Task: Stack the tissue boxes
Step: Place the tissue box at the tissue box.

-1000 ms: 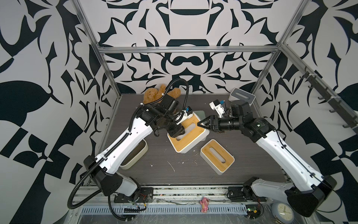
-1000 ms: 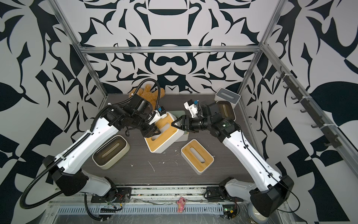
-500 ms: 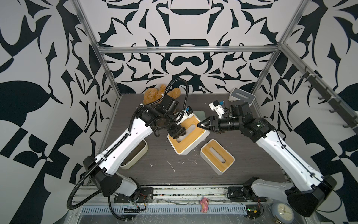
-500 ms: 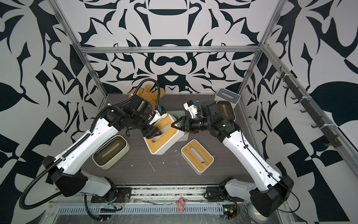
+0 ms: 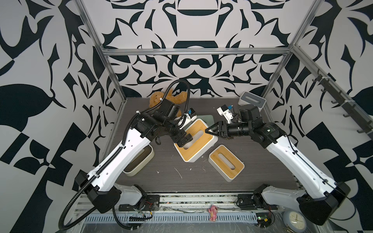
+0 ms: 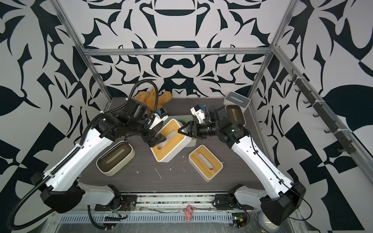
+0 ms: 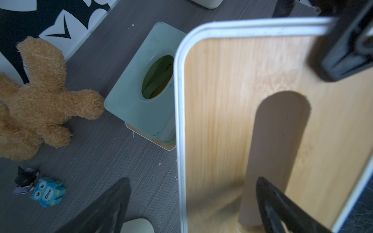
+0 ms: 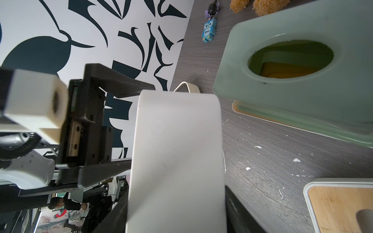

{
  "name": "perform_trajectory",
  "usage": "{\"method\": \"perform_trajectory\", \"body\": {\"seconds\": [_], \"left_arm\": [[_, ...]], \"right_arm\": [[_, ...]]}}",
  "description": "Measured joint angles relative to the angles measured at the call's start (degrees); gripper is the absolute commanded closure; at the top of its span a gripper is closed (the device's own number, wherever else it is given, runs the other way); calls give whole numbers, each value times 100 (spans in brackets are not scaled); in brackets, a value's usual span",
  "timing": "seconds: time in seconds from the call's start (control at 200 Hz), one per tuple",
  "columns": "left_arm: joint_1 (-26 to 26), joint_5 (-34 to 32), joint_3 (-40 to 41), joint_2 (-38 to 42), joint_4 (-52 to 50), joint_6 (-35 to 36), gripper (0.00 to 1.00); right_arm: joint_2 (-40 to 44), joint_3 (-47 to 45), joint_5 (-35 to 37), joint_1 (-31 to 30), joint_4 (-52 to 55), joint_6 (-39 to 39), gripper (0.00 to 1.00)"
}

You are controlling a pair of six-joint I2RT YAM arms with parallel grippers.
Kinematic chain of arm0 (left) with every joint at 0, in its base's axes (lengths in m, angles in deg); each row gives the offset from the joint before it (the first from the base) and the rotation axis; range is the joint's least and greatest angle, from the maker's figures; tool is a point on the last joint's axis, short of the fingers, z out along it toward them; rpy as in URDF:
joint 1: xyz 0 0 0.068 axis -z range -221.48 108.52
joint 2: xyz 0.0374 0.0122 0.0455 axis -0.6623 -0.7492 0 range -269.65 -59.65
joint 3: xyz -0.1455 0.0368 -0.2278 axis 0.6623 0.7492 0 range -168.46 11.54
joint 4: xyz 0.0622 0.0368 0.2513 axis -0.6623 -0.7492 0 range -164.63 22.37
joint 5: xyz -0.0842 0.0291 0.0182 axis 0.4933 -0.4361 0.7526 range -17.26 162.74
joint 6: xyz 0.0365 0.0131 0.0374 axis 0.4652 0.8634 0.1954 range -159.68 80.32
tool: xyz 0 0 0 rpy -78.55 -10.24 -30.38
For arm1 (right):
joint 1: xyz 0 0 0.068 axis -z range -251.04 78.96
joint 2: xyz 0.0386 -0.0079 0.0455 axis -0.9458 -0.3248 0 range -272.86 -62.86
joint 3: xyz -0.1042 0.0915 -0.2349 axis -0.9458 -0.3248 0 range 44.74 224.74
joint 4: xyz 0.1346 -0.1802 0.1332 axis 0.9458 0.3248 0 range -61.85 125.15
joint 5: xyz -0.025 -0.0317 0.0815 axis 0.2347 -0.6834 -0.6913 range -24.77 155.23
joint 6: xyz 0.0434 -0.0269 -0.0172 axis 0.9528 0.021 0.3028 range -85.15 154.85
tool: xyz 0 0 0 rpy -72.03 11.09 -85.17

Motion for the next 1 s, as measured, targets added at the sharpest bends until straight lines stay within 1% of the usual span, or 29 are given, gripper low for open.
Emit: {"method": "perform_trajectory", "body": {"seconds": [0.11, 0.2, 0.305, 0.435, 0.51, 0.61, 0.72, 0.81, 0.875, 1.0], "left_arm": [[0, -229, -24, 306, 155, -175, 1], [-2, -603, -4, 691, 400, -448, 1], [-83, -1224, 245, 1340, 901, -1027, 1], [-310, -1611, 765, 2114, 1379, -1770, 1], [-402, -1635, 1134, 2496, 1565, -2179, 1], [-431, -1495, 1602, 2835, 1825, -2623, 1], [-431, -1283, 2144, 3095, 2081, -2964, 0], [-439, -1187, 2317, 3121, 2118, -3115, 1], [-442, -1080, 2339, 3051, 2153, -3187, 0], [-442, -752, 2391, 2861, 2347, -3279, 1]], "right_arm": [[-68, 0, 28, 0, -4, 13, 100], [-138, 0, 90, 0, -68, 66, 100], [-238, 20, 192, 4, -275, 245, 100], [-367, 197, 264, 98, -601, 527, 100], [-380, 273, 251, 282, -855, 743, 100], [-369, 236, 146, 765, -1368, 1163, 100], [-321, -138, 28, 1427, -2188, 1792, 100], [-332, -487, -50, 1843, -2673, 2258, 100], [-385, -647, -101, 1974, -2835, 2518, 100], [-520, -802, -251, 1982, -3180, 2835, 100]]}}
